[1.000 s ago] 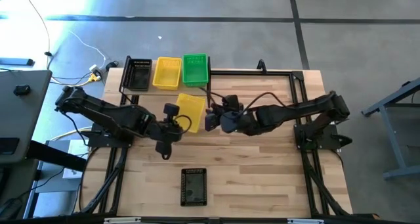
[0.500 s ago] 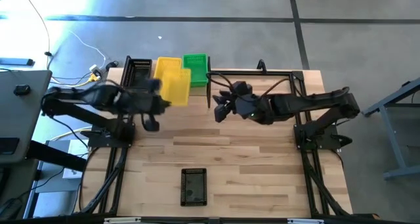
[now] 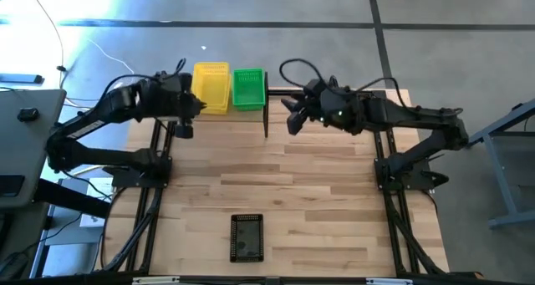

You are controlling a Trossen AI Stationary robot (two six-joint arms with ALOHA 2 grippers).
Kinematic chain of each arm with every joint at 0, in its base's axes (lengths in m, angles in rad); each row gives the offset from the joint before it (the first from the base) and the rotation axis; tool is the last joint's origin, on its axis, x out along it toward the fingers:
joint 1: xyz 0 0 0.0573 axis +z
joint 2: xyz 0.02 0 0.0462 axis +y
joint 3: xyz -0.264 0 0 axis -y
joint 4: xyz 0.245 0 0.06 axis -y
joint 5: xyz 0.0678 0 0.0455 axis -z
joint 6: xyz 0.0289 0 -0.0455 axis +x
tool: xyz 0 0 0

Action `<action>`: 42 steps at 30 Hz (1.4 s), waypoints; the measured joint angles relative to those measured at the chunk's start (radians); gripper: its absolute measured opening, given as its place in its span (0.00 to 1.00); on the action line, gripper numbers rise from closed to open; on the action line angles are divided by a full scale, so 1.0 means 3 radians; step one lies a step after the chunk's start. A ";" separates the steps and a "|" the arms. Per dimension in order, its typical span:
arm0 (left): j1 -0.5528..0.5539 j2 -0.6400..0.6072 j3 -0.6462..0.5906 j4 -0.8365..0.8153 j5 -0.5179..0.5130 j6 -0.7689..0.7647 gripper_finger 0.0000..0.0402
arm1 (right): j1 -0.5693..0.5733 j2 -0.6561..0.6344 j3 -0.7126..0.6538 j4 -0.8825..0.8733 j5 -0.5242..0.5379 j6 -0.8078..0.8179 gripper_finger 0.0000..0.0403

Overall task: Stack baskets on shelf by color
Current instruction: Stack the yellow bin on top of the yellow bin

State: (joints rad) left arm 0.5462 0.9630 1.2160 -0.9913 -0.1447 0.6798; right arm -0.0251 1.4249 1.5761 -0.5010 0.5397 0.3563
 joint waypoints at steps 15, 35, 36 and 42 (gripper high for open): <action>0.0934 0.0339 0.0000 -0.0048 0.0800 0.0541 0.00 | -0.0580 -0.0075 0.0000 -0.0008 -0.0624 -0.0344 0.35; 0.0971 0.0636 0.0000 -0.0041 0.0714 0.0413 0.07 | -0.0971 -0.0108 0.0000 0.0001 -0.1195 -0.0517 0.35; 0.0971 0.0636 0.0000 -0.0041 0.0714 0.0410 0.08 | -0.0972 -0.0110 0.0000 -0.0002 -0.1195 -0.0519 0.35; 0.0971 0.0637 0.0000 -0.0019 0.0705 0.0253 0.18 | -0.0971 -0.0136 0.0000 -0.0008 -0.1198 -0.0606 0.35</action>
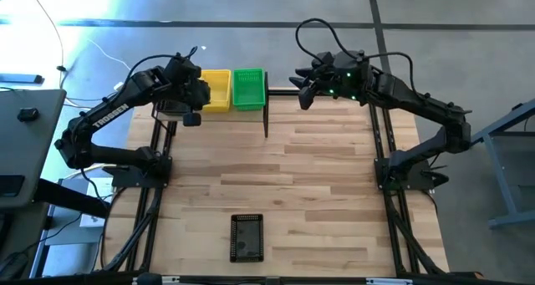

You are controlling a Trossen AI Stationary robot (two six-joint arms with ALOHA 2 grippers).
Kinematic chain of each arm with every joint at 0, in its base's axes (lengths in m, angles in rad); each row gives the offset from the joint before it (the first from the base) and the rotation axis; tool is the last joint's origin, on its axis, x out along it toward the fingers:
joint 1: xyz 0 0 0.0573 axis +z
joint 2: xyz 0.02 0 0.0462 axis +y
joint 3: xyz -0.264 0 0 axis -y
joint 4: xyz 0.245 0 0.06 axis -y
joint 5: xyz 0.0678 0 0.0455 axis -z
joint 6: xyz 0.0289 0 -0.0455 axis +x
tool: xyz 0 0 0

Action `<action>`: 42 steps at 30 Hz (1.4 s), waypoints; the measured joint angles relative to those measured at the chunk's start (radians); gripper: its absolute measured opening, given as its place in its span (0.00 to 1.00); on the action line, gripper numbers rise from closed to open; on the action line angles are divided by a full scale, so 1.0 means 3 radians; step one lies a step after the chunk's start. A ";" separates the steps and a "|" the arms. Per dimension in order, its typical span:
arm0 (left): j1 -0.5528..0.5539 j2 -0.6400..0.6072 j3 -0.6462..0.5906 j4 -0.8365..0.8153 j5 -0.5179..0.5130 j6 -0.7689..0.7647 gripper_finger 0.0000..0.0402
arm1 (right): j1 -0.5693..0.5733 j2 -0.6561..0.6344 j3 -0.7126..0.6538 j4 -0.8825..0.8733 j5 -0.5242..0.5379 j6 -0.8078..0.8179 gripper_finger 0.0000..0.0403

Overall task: Stack baskets on shelf by color
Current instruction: Stack the yellow bin on top of the yellow bin, then stack the black bin on top of the black bin

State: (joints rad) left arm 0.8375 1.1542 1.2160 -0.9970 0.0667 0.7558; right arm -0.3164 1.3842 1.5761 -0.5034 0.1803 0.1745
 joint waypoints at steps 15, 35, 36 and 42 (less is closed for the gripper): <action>-0.0042 -0.0226 0.0003 -0.0003 -0.0013 -0.0424 0.40 | 0.0092 -0.0001 0.0000 -0.0060 -0.0289 0.0195 0.35; -0.1130 -0.0580 0.0004 -0.0005 0.0305 -0.1732 0.39 | 0.1022 0.0342 -0.0003 -0.0131 0.0019 0.1747 0.35; -0.1215 -0.0578 0.0004 -0.0005 0.0304 -0.1782 0.39 | 0.1084 0.0374 -0.0003 -0.0128 0.0046 0.1831 0.35; -0.1701 -0.0563 0.0004 -0.0034 0.0300 -0.2092 0.39 | 0.1454 0.0604 -0.0003 -0.0136 0.0253 0.2284 0.35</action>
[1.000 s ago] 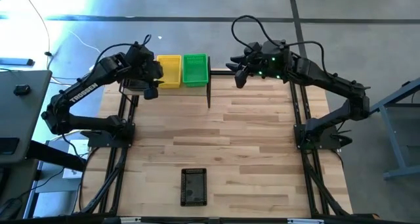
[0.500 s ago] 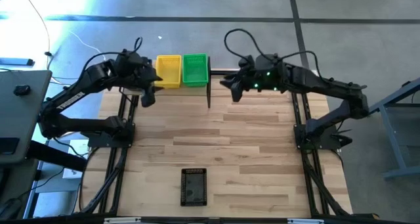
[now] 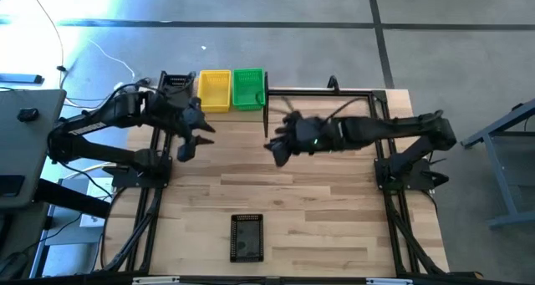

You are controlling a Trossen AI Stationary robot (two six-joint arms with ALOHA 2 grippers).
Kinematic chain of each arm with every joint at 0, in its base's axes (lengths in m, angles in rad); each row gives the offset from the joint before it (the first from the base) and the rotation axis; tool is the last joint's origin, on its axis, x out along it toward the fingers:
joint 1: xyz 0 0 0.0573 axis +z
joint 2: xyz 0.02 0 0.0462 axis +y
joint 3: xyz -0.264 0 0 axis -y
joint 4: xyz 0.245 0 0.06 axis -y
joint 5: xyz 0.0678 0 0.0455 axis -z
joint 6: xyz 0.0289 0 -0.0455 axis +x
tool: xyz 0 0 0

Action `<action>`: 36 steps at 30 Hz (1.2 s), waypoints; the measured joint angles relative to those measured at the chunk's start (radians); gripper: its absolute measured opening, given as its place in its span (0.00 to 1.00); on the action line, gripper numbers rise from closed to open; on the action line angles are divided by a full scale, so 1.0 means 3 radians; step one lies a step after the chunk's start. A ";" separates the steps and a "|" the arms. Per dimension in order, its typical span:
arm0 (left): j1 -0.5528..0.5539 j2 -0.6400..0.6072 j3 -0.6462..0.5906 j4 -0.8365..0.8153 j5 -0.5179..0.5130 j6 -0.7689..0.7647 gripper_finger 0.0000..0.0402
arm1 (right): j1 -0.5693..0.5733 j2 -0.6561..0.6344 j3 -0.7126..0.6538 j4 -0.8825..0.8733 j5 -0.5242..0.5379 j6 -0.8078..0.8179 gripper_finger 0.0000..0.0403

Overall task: Stack baskets on shelf by color
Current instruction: Stack the black bin on top of the black bin

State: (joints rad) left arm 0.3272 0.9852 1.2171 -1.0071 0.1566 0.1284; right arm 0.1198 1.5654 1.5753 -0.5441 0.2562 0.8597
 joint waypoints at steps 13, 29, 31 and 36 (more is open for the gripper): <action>-0.0929 -0.0001 -0.0135 -0.0178 -0.0241 -0.0691 0.39 | 0.0659 0.0536 0.0000 -0.0022 0.0247 0.0994 0.35; -0.1813 -0.0012 -0.0653 -0.0136 -0.0666 -0.1525 0.39 | 0.0868 0.1058 0.0000 -0.0009 0.0200 0.1689 0.35; -0.1911 -0.0013 -0.0679 -0.0123 -0.0716 -0.1633 0.39 | 0.0874 0.1120 0.0000 -0.0013 0.0156 0.1761 0.35; -0.2156 -0.0013 -0.0725 -0.0118 -0.0838 -0.1863 0.39 | 0.0889 0.1246 0.0000 0.0017 0.0006 0.1889 0.35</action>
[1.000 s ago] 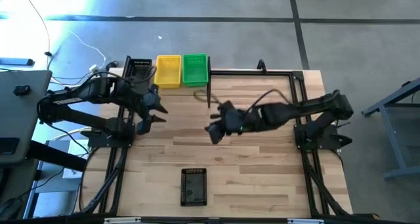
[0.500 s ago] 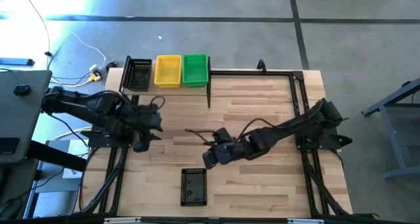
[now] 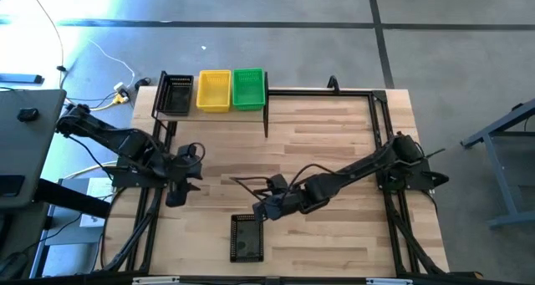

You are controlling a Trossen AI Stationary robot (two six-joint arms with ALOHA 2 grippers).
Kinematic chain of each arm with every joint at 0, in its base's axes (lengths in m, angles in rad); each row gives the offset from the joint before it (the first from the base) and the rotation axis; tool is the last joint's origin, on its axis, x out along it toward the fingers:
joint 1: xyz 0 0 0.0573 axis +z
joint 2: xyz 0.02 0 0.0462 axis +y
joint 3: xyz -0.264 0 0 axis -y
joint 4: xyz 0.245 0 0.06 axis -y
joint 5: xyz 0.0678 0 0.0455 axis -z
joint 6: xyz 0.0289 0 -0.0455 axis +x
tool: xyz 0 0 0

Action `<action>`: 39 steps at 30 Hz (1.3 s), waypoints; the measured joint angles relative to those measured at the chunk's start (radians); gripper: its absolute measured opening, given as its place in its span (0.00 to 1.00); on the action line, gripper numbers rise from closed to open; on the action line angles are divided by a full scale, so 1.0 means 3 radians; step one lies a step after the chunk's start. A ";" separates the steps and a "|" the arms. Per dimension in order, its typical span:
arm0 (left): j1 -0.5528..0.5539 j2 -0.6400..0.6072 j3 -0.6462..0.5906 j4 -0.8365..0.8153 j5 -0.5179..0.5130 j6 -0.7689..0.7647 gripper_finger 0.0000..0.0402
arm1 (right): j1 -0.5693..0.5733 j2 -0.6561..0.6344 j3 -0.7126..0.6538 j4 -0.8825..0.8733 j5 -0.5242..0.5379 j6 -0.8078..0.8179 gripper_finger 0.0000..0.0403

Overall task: Stack baskets on shelf by color
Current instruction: Stack the black bin on top of the black bin

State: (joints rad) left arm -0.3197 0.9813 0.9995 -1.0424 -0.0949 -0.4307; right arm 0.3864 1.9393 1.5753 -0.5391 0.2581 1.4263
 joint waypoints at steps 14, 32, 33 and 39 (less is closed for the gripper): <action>-0.0530 0.0000 -0.0016 0.0017 -0.0535 -0.0532 0.39 | 0.0026 0.0318 0.0000 0.0145 -0.0292 0.0184 0.35; -0.0649 0.0072 -0.0016 0.0671 -0.0603 -0.0371 0.39 | 0.0075 0.0536 -0.0001 0.0278 -0.0410 0.0308 0.35; -0.0649 0.0095 -0.0016 0.0723 -0.0603 -0.0353 0.39 | 0.0075 0.0536 -0.0001 0.0286 -0.0409 0.0309 0.35; -0.0649 0.0238 -0.0015 0.0913 -0.0600 -0.0297 0.39 | 0.0075 0.0600 -0.0001 0.0329 -0.0440 0.0351 0.35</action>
State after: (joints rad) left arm -0.5144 1.0527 0.9951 -0.7686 -0.2749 -0.5198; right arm 0.4088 2.1191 1.5749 -0.4404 0.1261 1.5317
